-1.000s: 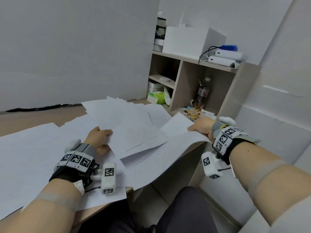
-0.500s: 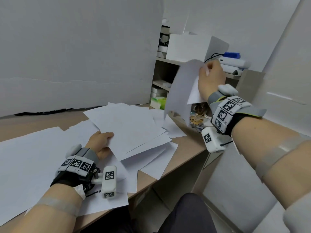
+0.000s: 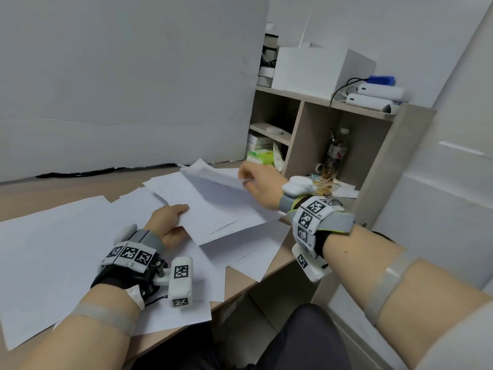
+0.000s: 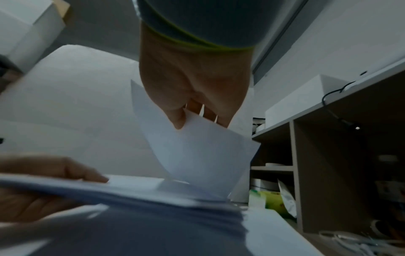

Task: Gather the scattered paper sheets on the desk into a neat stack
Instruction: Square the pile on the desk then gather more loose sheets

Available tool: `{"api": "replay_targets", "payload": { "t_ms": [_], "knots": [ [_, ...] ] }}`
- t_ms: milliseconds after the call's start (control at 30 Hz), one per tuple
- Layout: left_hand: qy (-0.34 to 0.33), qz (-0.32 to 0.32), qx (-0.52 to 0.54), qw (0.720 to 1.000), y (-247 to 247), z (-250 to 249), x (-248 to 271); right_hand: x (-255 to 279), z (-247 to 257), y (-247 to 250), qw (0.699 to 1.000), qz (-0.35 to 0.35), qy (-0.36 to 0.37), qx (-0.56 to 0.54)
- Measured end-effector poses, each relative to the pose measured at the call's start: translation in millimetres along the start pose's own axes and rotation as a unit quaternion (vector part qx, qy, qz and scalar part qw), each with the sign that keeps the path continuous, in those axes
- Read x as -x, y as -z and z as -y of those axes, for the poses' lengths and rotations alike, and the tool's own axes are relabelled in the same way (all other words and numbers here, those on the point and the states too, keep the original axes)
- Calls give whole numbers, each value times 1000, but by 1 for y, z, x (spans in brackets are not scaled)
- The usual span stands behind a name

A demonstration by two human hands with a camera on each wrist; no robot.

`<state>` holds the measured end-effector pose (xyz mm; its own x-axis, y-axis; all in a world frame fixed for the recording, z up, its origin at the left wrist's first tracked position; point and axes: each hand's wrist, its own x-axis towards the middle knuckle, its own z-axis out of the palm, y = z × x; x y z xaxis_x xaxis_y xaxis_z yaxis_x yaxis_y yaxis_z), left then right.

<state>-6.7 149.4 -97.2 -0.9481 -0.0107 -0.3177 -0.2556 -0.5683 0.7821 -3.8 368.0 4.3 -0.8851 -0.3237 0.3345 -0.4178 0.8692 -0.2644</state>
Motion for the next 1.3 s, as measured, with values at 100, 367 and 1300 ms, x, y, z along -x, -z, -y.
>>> {"api": "replay_targets", "payload": {
  "t_ms": [100, 367, 1300],
  "knots": [
    [8, -14, -8, 1000, -3, 2, 0, 5, -2, -26, 998, 65, 7, 2],
    [37, 52, -12, 998, 1, 0, 1, 17, -9, -53, 988, 152, -36, -16],
    [-105, -113, -141, 978, 19, -10, -18, 15, -101, -43, 893, 229, -387, 14]
  ]
}}
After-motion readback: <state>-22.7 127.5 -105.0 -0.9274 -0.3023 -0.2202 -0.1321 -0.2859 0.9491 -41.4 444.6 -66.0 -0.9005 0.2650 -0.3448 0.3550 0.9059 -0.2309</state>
